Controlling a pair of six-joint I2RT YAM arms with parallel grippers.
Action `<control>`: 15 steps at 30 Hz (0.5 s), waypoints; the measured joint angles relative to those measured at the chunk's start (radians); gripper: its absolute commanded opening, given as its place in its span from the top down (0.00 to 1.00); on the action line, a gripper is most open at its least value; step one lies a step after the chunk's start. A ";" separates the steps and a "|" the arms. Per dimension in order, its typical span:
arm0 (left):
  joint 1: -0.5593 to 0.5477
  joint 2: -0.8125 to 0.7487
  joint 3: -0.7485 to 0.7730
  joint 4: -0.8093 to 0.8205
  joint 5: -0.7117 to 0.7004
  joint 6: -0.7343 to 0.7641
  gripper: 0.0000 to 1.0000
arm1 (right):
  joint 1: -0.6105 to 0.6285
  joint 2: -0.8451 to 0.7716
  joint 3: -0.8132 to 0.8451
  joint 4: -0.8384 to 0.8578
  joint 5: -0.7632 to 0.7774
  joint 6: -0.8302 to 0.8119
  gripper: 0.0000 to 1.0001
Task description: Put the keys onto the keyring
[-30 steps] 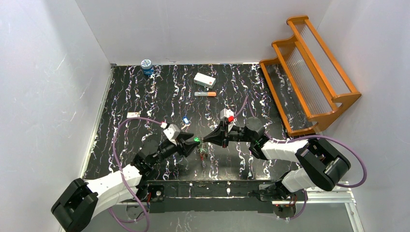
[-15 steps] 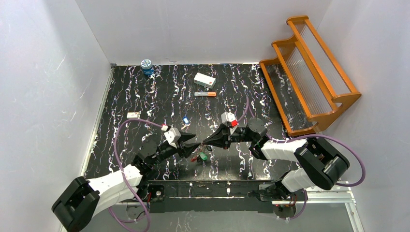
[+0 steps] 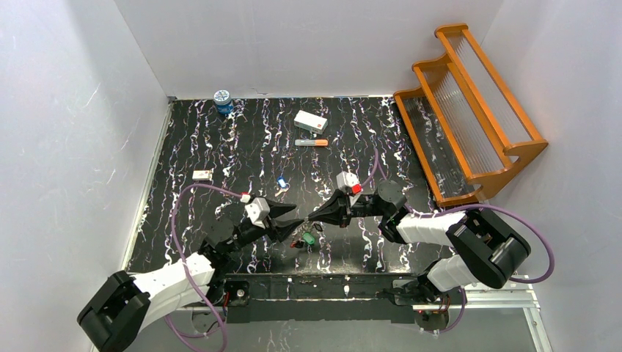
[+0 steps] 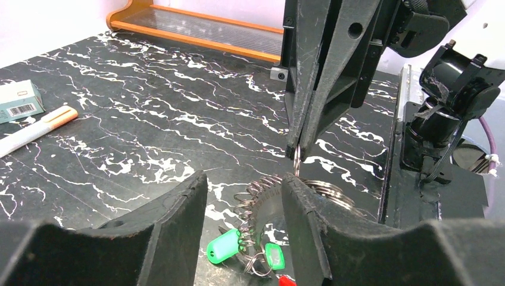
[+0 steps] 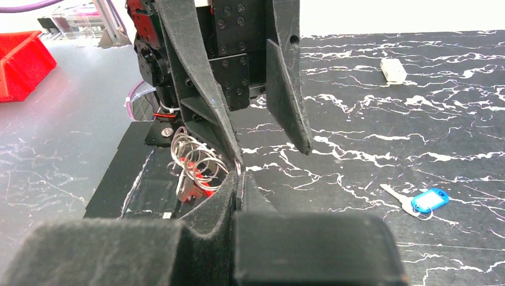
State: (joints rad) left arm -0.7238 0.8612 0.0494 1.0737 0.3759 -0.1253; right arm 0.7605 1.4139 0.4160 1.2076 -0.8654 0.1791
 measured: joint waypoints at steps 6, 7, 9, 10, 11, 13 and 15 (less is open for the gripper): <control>0.000 -0.034 -0.017 0.002 0.000 0.002 0.54 | 0.000 -0.007 -0.005 -0.001 0.003 -0.005 0.99; 0.000 -0.038 -0.018 0.000 -0.003 0.002 0.54 | 0.000 -0.009 -0.005 -0.001 0.004 -0.007 0.99; 0.000 -0.051 -0.021 -0.004 -0.014 0.004 0.53 | 0.000 -0.013 -0.005 -0.001 0.008 -0.011 0.99; 0.000 -0.061 -0.023 -0.010 -0.021 0.006 0.53 | 0.000 -0.015 -0.005 -0.001 0.014 -0.013 0.99; -0.001 -0.069 -0.023 -0.016 -0.024 0.010 0.50 | 0.000 -0.016 -0.005 -0.001 0.018 -0.016 0.99; -0.003 -0.093 -0.023 -0.036 -0.031 0.021 0.45 | 0.000 -0.021 -0.005 -0.004 0.025 -0.022 0.99; -0.003 -0.114 -0.023 -0.060 -0.031 0.033 0.43 | 0.000 -0.027 -0.005 -0.008 0.027 -0.026 0.99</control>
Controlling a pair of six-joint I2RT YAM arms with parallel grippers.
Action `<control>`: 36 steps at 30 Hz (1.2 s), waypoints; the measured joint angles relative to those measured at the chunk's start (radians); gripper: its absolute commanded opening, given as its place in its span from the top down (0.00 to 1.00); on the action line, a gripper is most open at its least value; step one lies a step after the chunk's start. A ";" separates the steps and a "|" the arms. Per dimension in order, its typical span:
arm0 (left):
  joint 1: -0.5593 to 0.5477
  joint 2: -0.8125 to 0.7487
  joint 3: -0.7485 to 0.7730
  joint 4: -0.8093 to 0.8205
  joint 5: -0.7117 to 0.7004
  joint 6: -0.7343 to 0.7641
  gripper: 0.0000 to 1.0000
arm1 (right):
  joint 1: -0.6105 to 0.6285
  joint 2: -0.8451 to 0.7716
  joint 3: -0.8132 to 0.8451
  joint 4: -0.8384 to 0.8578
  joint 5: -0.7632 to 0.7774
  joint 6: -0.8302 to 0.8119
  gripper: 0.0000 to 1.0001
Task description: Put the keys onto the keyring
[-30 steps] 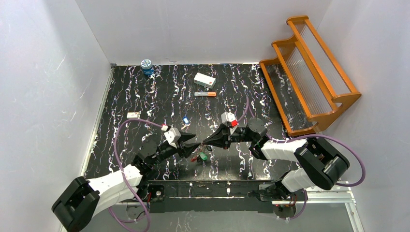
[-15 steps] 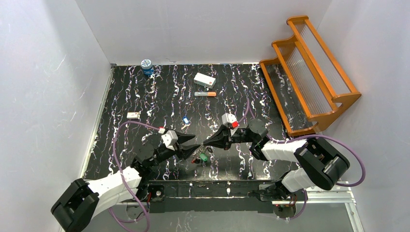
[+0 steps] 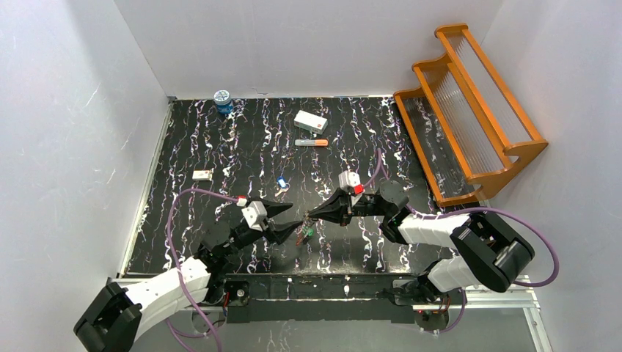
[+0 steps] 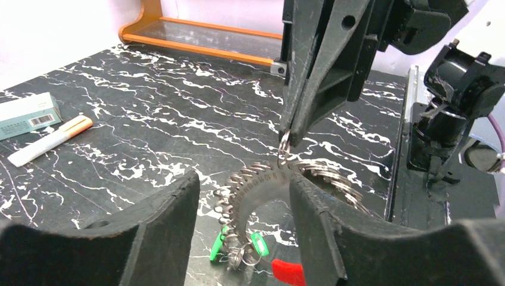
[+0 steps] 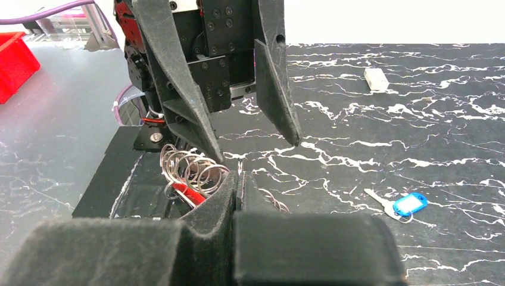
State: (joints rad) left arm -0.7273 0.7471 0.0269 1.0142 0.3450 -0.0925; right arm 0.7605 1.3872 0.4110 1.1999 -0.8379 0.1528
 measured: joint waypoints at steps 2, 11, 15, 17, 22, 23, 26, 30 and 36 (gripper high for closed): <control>-0.001 -0.009 0.001 -0.021 0.011 0.010 0.42 | 0.000 -0.006 0.000 -0.004 0.002 -0.004 0.99; -0.002 0.019 0.038 -0.061 0.074 0.023 0.58 | 0.000 -0.007 0.000 -0.023 -0.003 -0.010 0.99; -0.002 0.046 0.062 -0.061 0.074 0.025 0.67 | 0.000 -0.006 0.000 -0.023 -0.010 -0.008 0.99; -0.002 0.068 0.075 -0.059 0.079 0.026 0.68 | 0.000 -0.006 0.000 -0.023 -0.012 -0.006 0.99; -0.002 0.107 0.089 -0.049 0.098 0.025 0.74 | -0.001 -0.005 0.000 -0.023 -0.015 -0.003 0.99; -0.002 0.112 0.090 -0.048 0.102 0.023 0.77 | -0.001 -0.004 0.000 -0.024 -0.015 -0.002 0.99; -0.002 0.119 0.092 -0.044 0.116 0.019 0.90 | -0.002 -0.001 0.000 -0.023 -0.018 0.000 0.99; -0.002 0.119 0.092 -0.045 0.135 0.019 1.00 | -0.002 0.003 0.000 -0.023 -0.018 0.000 0.99; -0.002 0.119 0.093 -0.052 0.139 0.023 1.00 | -0.002 0.003 0.003 -0.047 0.000 -0.003 0.75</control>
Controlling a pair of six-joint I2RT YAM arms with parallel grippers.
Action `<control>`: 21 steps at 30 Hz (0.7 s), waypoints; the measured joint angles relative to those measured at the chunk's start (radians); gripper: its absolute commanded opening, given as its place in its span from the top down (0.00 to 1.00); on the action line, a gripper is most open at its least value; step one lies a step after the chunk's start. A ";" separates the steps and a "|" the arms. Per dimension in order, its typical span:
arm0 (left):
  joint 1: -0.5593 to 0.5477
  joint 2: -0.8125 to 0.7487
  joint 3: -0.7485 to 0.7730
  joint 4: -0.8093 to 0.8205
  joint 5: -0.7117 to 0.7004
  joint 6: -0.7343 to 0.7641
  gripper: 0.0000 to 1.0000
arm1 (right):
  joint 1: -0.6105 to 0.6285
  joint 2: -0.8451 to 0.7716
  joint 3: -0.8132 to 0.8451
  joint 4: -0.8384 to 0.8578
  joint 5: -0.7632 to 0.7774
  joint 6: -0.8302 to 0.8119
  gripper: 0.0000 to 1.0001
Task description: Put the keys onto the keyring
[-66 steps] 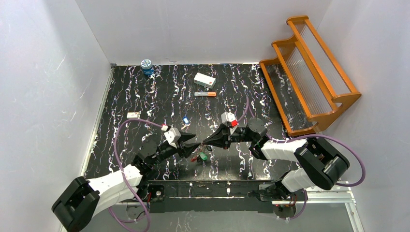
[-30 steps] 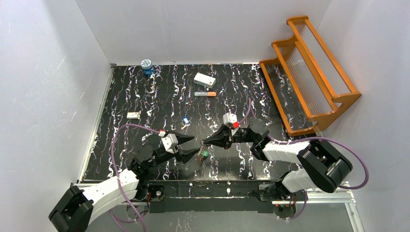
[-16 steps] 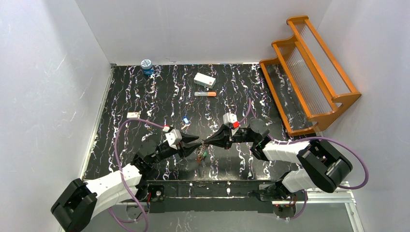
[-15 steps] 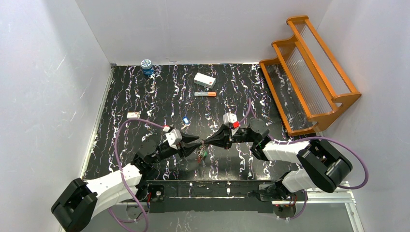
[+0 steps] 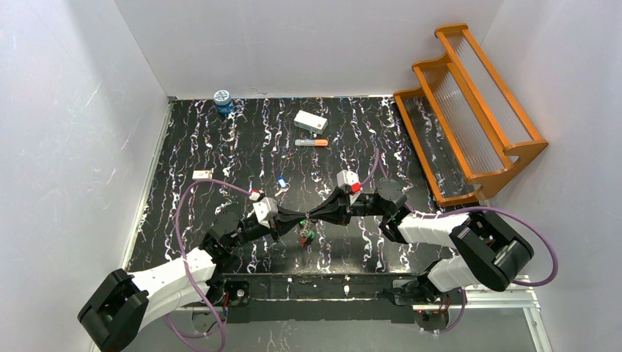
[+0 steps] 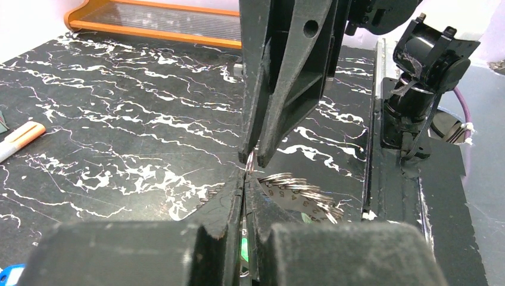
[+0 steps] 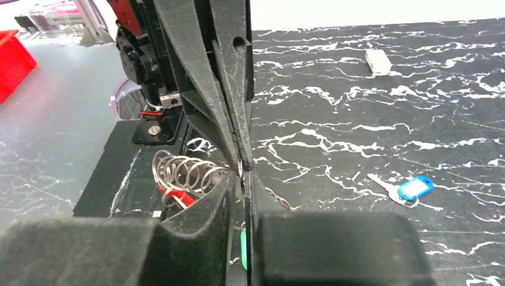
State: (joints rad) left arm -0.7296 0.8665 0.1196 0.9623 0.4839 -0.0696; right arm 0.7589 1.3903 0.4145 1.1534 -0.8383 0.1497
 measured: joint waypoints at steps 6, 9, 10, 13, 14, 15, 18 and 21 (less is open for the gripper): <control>0.000 -0.002 0.049 -0.093 0.000 0.046 1.00 | 0.000 -0.035 0.002 -0.090 0.073 -0.028 0.45; 0.000 -0.006 0.119 -0.227 -0.001 0.106 1.00 | 0.000 -0.078 0.007 -0.161 0.116 -0.054 0.43; 0.000 -0.006 0.140 -0.264 -0.002 0.125 1.00 | 0.000 -0.089 0.014 -0.187 0.129 -0.064 0.42; 0.000 -0.003 0.230 -0.432 -0.010 0.198 1.00 | 0.000 -0.108 0.038 -0.250 0.152 -0.092 0.43; 0.000 0.000 0.264 -0.489 -0.015 0.225 1.00 | 0.000 -0.114 0.045 -0.269 0.158 -0.101 0.45; 0.000 0.005 0.300 -0.549 -0.021 0.253 1.00 | 0.000 -0.120 0.051 -0.288 0.164 -0.107 0.48; 0.000 0.024 0.377 -0.689 -0.039 0.317 1.00 | 0.000 -0.127 0.074 -0.342 0.174 -0.138 0.55; -0.001 0.047 0.431 -0.813 -0.061 0.369 1.00 | 0.000 -0.127 0.099 -0.401 0.178 -0.172 0.58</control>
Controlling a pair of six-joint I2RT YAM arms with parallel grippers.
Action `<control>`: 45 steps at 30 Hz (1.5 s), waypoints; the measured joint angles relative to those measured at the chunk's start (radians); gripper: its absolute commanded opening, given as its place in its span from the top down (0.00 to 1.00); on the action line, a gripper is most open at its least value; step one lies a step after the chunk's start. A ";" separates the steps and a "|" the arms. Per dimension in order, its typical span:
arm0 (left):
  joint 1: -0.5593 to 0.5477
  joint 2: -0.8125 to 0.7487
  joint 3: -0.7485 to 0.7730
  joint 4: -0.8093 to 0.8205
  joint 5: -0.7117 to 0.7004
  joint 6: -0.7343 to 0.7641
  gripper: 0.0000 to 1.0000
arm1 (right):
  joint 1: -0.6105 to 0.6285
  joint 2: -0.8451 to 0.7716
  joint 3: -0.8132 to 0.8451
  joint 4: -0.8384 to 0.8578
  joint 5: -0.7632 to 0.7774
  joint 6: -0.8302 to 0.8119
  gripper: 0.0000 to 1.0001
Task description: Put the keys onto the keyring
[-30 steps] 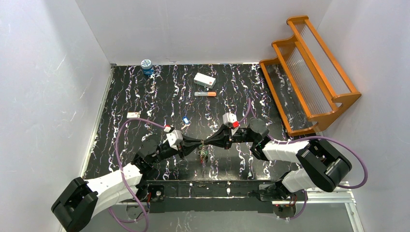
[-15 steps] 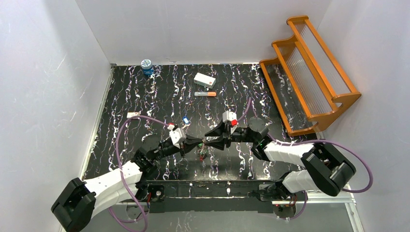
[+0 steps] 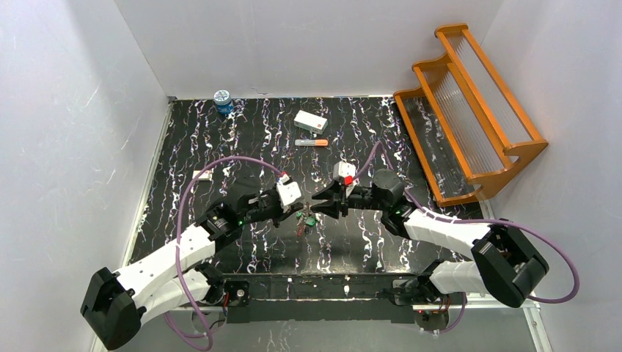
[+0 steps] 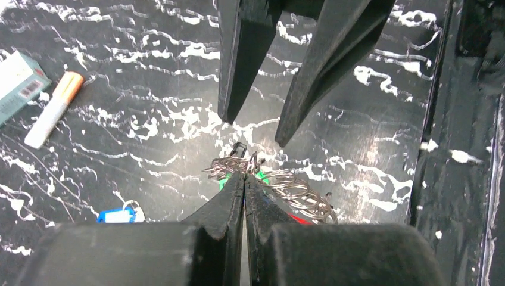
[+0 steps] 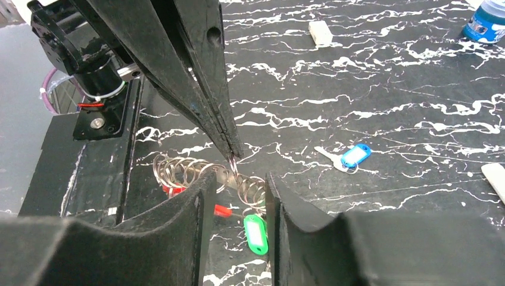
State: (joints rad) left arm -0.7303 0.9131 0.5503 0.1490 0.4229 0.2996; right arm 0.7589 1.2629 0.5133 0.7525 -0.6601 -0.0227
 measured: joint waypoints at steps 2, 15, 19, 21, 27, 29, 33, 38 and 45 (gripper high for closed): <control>-0.001 0.014 0.023 -0.068 -0.015 0.024 1.00 | 0.000 0.000 0.013 -0.029 0.000 -0.021 0.61; -0.029 0.060 0.068 -0.207 -0.049 0.075 1.00 | 0.000 0.097 0.089 -0.123 -0.101 -0.086 0.62; -0.038 0.063 0.068 -0.211 -0.051 0.075 1.00 | 0.001 0.149 0.104 -0.126 -0.134 -0.086 0.63; -0.041 0.064 0.068 -0.211 -0.051 0.075 1.00 | 0.002 0.164 0.107 -0.129 -0.144 -0.086 0.64; -0.047 0.064 0.068 -0.209 -0.055 0.075 1.00 | 0.008 0.204 0.124 -0.131 -0.172 -0.087 0.75; -0.048 0.064 0.068 -0.209 -0.058 0.075 1.00 | 0.009 0.215 0.129 -0.132 -0.179 -0.087 0.83; -0.050 0.064 0.068 -0.209 -0.068 0.074 1.00 | 0.010 0.219 0.132 -0.138 -0.188 -0.087 0.99; -0.051 0.063 0.067 -0.204 -0.072 0.070 0.83 | 0.011 0.219 0.132 -0.136 -0.189 -0.087 0.99; -0.053 -0.028 -0.025 -0.092 -0.143 0.005 0.54 | 0.011 0.218 0.084 -0.039 -0.193 -0.066 0.99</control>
State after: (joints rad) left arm -0.7830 0.8852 0.5251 0.0566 0.2802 0.3046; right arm 0.7700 1.4807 0.5976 0.7132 -0.8536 -0.0891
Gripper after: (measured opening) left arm 0.383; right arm 0.030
